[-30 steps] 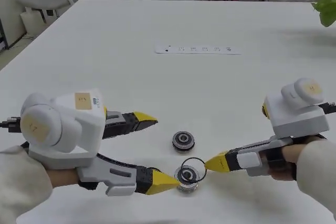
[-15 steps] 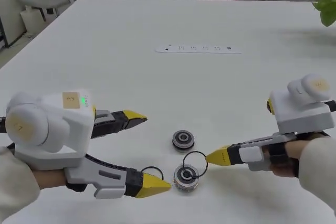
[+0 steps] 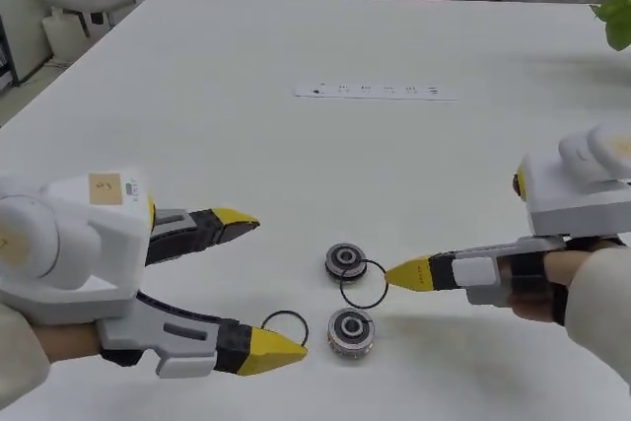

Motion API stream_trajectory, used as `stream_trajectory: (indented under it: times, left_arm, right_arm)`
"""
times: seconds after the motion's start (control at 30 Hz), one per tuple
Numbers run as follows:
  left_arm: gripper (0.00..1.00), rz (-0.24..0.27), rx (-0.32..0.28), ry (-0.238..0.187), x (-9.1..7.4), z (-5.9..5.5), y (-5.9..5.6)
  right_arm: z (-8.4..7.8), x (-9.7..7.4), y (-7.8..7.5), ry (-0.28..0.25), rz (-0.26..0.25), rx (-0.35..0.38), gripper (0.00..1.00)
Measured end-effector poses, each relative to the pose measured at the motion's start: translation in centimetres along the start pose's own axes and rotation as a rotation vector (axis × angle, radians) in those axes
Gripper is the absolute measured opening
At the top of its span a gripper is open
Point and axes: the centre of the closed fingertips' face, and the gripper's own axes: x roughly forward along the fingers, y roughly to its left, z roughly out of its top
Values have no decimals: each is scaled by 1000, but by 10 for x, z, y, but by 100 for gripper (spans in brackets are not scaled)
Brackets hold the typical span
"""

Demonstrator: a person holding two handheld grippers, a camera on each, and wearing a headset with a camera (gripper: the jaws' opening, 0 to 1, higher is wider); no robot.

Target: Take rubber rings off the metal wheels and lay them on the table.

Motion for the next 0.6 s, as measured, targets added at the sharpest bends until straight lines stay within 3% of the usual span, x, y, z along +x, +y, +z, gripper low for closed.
stream_trajectory:
  times: [0.3,0.6]
  left_arm:
    - [80,44,-80,2,-12,-22,2]
    - [81,69,-76,-5,-14,-21,5]
  right_arm:
    - [8,5,12,-19,25,-9,0]
    - [3,19,28,13,60,-32,0]
